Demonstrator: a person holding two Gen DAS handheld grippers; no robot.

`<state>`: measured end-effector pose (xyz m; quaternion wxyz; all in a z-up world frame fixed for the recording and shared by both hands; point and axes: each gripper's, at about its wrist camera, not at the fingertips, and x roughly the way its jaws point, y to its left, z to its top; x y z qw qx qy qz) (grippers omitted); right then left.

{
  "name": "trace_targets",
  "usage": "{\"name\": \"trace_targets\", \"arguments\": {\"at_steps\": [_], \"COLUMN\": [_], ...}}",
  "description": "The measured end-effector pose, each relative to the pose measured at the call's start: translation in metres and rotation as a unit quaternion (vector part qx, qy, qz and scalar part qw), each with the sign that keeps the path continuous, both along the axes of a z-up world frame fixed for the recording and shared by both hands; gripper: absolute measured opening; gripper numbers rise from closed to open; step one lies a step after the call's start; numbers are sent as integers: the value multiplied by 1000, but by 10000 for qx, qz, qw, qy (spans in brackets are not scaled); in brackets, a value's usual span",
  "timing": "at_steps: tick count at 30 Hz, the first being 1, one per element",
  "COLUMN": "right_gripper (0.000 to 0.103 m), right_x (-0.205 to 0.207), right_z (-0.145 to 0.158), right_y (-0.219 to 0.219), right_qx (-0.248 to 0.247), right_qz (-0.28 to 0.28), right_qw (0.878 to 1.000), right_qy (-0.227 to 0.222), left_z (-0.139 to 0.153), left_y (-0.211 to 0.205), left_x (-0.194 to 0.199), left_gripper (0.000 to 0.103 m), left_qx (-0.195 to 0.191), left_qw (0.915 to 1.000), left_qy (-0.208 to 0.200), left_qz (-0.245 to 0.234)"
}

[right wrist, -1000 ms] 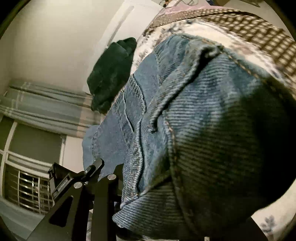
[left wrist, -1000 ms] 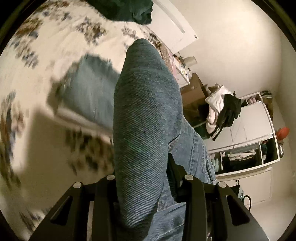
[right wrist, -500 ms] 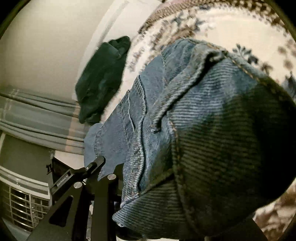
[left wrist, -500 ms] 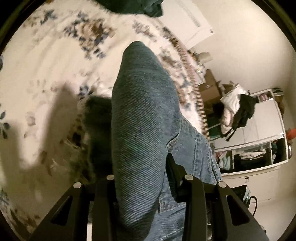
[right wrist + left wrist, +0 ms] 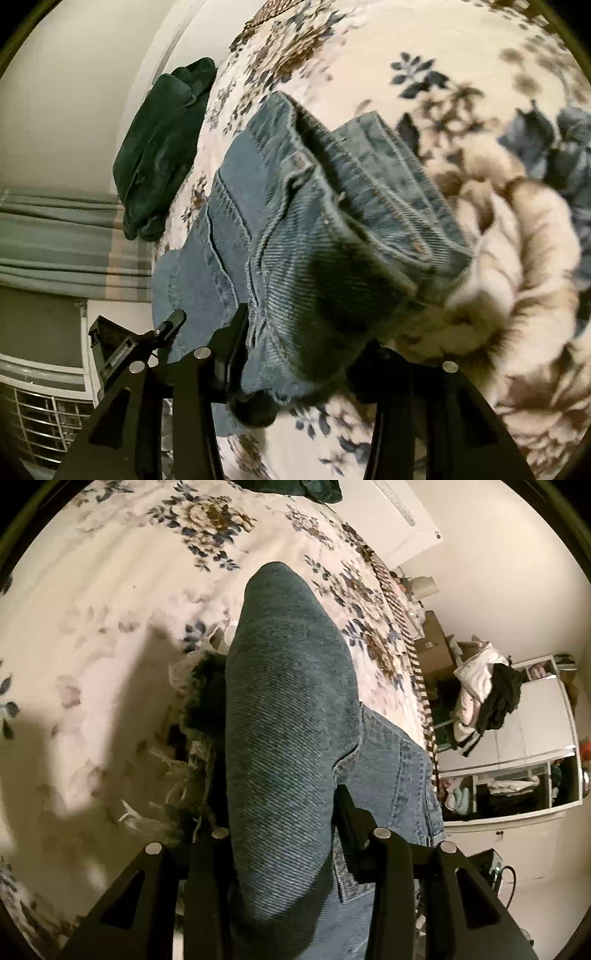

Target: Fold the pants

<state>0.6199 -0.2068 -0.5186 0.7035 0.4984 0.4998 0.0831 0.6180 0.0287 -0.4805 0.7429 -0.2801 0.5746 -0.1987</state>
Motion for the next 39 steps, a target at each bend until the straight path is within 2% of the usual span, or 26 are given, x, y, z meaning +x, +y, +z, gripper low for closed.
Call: {"name": "trace_targets", "arguments": {"at_steps": [2, 4, 5, 6, 8, 9, 11, 14, 18, 24, 27, 32, 36, 39], "right_gripper": [62, 79, 92, 97, 97, 98, 103, 103, 103, 103, 103, 103, 103, 103], "right_x": [0, 2, 2, 5, -4, -7, -12, -23, -46, -100, -132, -187, -235, -269], "right_z": [3, 10, 17, 28, 41, 51, 70, 106, 151, 231, 275, 352, 415, 456], "right_y": [0, 1, 2, 4, 6, 8, 13, 19, 21, 18, 12, -3, -14, -20], "right_qx": [-248, -682, -951, -1264, -1835, -2163, -2777, -3616, -4138, -4381, -4477, -4430, -4413, -4415], "right_qz": [75, 246, 318, 416, 584, 657, 768, 909, 1015, 1133, 1068, 929, 872, 855], "right_qw": [9996, 9971, 9947, 9909, 9810, 9739, 9575, 9279, 9045, 8902, 8844, 8845, 8811, 8773], "right_qy": [129, 221, 213, 205, 213, 197, 164, 31, -180, -530, -774, -1127, -1458, -1676], "left_z": [7, 19, 32, 43, 59, 72, 84, 107, 135, 199, 236, 301, 351, 381], "left_y": [-2, -9, -16, -22, -31, -39, -46, -59, -72, -94, -100, -105, -109, -110], "left_x": [-2, -6, -12, -19, -31, -43, -56, -82, -113, -165, -196, -247, -292, -324], "left_gripper": [40, 51, 63, 74, 82, 86, 88, 88, 88, 88, 88, 88, 88, 88], "left_qx": [287, 797, 1317, 1647, 2060, 2350, 2629, 2954, 3123, 3245, 3297, 3343, 3402, 3389], "left_qw": [9995, 9968, 9911, 9857, 9766, 9690, 9607, 9494, 9425, 9334, 9281, 9196, 9093, 9058], "left_qy": [42, -28, -182, -347, -617, -766, -887, -1067, -1192, -1533, -1724, -2030, -2321, -2433], "left_qz": [99, 100, 71, 30, -23, -49, -58, -34, 7, 53, 144, 383, 594, 740]}}
